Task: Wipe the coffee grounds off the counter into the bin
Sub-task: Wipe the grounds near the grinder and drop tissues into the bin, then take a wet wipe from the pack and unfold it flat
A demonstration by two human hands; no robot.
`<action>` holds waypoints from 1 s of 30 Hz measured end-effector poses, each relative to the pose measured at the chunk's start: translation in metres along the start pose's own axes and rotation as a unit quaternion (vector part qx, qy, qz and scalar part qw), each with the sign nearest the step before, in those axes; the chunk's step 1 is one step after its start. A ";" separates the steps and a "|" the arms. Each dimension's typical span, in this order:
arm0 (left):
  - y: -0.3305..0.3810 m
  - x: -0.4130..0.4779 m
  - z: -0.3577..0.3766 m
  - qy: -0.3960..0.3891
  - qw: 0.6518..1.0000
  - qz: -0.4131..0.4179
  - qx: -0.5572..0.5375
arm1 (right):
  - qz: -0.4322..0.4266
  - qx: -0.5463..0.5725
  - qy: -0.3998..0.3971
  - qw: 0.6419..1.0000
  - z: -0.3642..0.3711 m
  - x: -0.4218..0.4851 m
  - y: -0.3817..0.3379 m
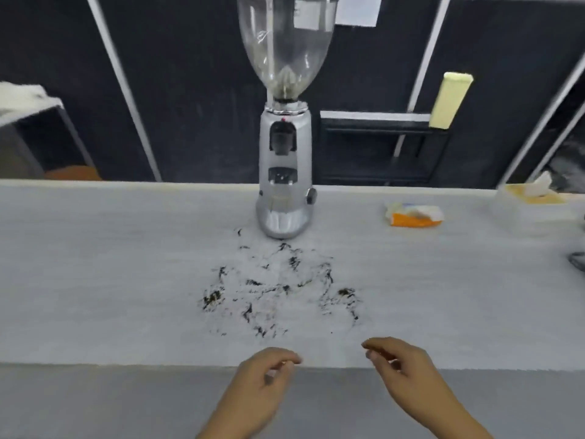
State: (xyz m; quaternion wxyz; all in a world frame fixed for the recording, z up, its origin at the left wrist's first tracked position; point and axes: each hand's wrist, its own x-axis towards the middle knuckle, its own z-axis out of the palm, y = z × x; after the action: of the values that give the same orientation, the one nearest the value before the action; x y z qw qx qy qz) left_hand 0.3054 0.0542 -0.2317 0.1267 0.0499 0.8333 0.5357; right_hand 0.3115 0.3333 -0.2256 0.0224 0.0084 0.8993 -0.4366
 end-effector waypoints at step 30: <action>0.158 0.532 0.240 -0.022 0.945 0.181 0.272 | -0.119 -0.284 0.201 0.930 -0.225 0.408 0.202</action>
State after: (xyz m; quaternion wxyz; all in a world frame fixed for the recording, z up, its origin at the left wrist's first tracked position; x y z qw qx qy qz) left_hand -0.1520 0.4486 -0.2672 0.0279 0.2443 0.9212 0.3015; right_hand -0.0965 0.6333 -0.2652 -0.2094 -0.0178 0.9659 -0.1510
